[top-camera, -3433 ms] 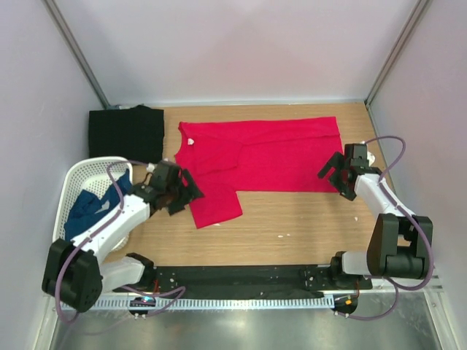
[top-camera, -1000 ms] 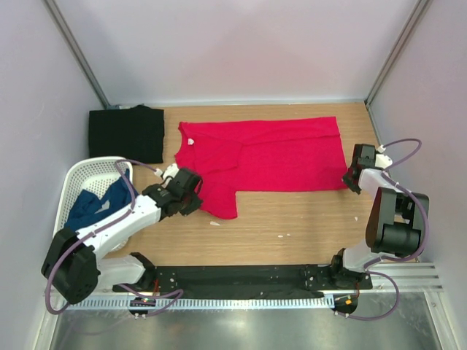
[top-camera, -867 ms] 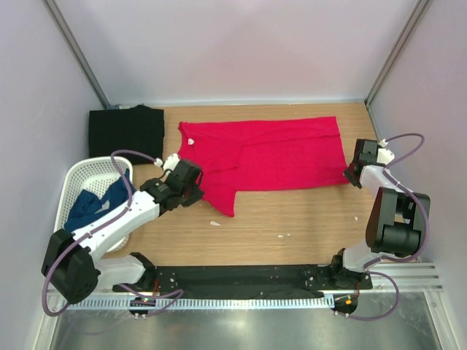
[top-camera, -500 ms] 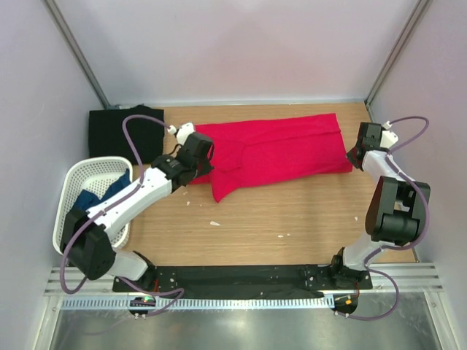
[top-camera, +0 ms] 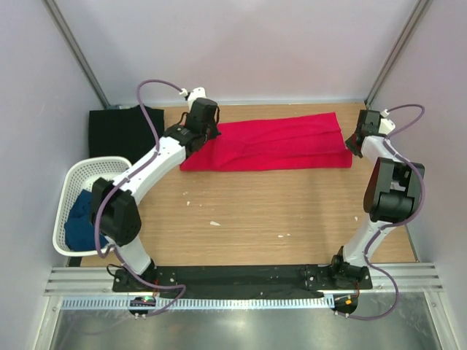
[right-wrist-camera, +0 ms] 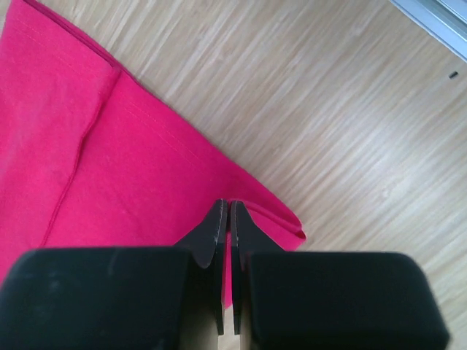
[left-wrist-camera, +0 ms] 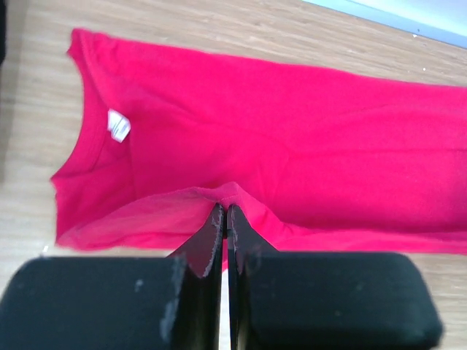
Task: Fold and stack the t-shirts
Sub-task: Fold the tshirt
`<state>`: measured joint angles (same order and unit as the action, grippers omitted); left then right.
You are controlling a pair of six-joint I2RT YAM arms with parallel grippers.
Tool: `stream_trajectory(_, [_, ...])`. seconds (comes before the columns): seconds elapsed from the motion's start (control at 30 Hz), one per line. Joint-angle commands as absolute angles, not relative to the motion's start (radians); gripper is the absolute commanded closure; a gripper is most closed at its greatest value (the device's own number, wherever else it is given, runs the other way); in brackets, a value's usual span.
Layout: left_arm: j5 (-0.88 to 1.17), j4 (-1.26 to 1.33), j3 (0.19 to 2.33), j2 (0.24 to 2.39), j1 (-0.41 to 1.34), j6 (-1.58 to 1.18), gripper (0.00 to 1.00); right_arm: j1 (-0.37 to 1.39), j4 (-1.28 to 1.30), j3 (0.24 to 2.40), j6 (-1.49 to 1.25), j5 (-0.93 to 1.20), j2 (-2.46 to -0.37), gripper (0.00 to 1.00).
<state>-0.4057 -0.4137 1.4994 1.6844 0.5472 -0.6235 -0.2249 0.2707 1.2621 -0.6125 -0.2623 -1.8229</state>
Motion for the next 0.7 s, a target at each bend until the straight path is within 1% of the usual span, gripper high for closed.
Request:
stream_trajectory(0.0, [-0.376,-0.339,1.571,1.747,0.532,-0.546,1.00,-0.229,0.253,1.331,-0.621,-0.268,-1.853,0.99])
stream_trajectory(0.4, [-0.307,-0.261,1.692,1.926,0.482,-0.430,1.00,-0.229,0.232,1.388,-0.623,-0.250,-1.940,0.99])
stream_trajectory(0.67, [-0.292,-0.267,1.765,1.985,0.433,-0.420,1.00,-0.229,0.235,1.411,-0.617,-0.247,-1.974,0.99])
